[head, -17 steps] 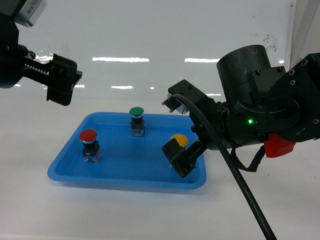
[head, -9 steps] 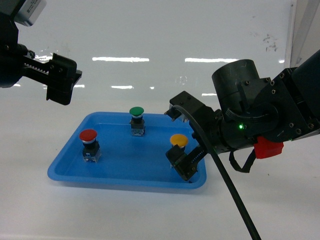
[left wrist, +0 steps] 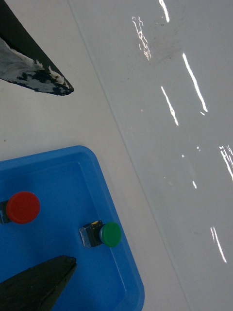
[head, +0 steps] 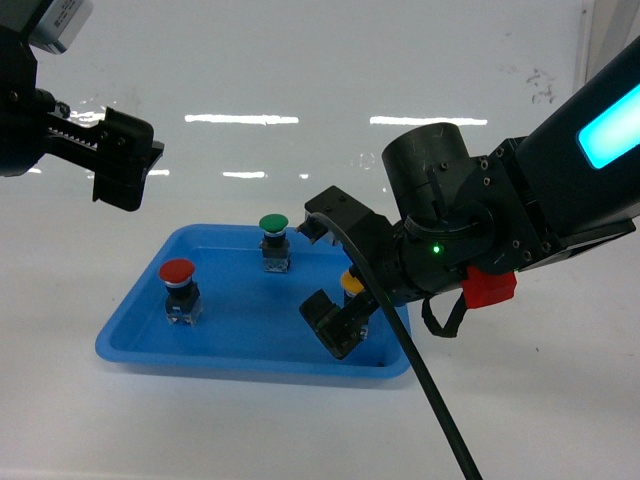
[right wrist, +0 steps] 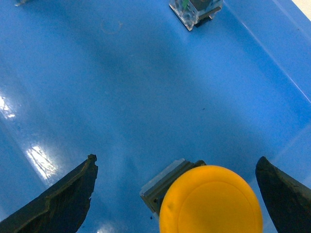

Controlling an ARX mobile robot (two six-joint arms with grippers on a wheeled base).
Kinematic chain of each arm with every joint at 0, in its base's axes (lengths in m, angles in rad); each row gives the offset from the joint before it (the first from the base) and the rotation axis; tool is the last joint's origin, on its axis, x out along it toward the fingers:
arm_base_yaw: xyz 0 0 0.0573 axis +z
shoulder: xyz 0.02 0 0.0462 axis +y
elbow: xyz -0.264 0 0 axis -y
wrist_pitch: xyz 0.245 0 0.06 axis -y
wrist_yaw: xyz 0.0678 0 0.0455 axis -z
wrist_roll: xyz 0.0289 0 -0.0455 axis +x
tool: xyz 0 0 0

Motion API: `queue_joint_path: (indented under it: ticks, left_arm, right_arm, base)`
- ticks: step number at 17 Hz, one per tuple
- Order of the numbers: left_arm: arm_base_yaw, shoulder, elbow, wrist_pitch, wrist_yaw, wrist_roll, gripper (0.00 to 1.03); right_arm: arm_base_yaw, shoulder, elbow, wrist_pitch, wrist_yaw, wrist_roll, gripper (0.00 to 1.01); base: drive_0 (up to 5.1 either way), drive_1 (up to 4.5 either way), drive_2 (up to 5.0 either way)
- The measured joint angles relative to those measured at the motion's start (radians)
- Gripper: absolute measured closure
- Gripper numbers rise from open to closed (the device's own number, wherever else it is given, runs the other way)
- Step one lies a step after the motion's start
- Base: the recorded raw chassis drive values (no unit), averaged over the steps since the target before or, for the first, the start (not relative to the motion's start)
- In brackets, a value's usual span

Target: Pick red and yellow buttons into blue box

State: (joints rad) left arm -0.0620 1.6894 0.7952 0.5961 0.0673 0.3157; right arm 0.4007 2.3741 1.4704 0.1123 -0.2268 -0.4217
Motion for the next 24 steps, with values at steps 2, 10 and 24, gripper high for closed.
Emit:
queue_joint_path:
  ticks: [2,10,24]
  left_arm:
    - [0.000,0.000,0.000,0.000,0.000,0.000,0.05]
    - [0.000,0.000,0.000,0.000,0.000,0.000,0.05]
    - [0.000,0.000,0.000,0.000,0.000,0.000,0.05]
  right_arm:
    - [-0.002,0.000,0.000,0.000,0.010,-0.005,0.03]
    - [-0.002,0.000,0.000,-0.001,0.011,-0.010,0.42]
    - [-0.011,-0.128,-0.167,0.064,0.003,0.078,0.68]
  base:
    - [0.0,0.00,0.0]
    - [0.0,0.00,0.0]
    - [0.0,0.00,0.0]
